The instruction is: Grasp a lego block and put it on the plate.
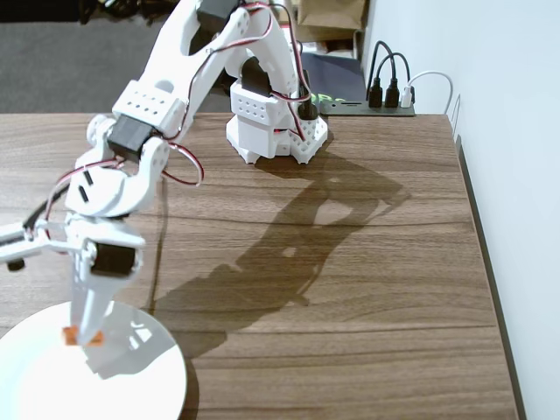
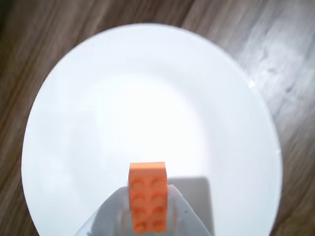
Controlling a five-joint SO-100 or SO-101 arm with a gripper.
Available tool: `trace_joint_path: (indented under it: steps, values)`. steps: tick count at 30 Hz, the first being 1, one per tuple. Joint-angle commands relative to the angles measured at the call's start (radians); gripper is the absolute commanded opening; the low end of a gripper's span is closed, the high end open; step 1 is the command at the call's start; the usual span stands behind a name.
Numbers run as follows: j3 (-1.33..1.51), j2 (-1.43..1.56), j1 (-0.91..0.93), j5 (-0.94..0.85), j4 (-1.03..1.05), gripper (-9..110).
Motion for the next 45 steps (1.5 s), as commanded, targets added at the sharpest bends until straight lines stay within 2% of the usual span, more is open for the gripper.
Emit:
trace_joint_path:
  steps: [1, 10, 28, 32, 45]
  values:
    - [-0.075, -0.008, -0.028, 0.035, 0.037, 3]
    - [-0.133, -0.054, -0.064, 0.121, 0.097, 3]
    - [-0.138, -0.101, -0.069, 0.144, 0.098, 4]
    - [-0.138, -0.101, -0.063, 0.172, 0.104, 13]
    - [-0.120, -0.020, -0.058, 0.215, 0.176, 14]
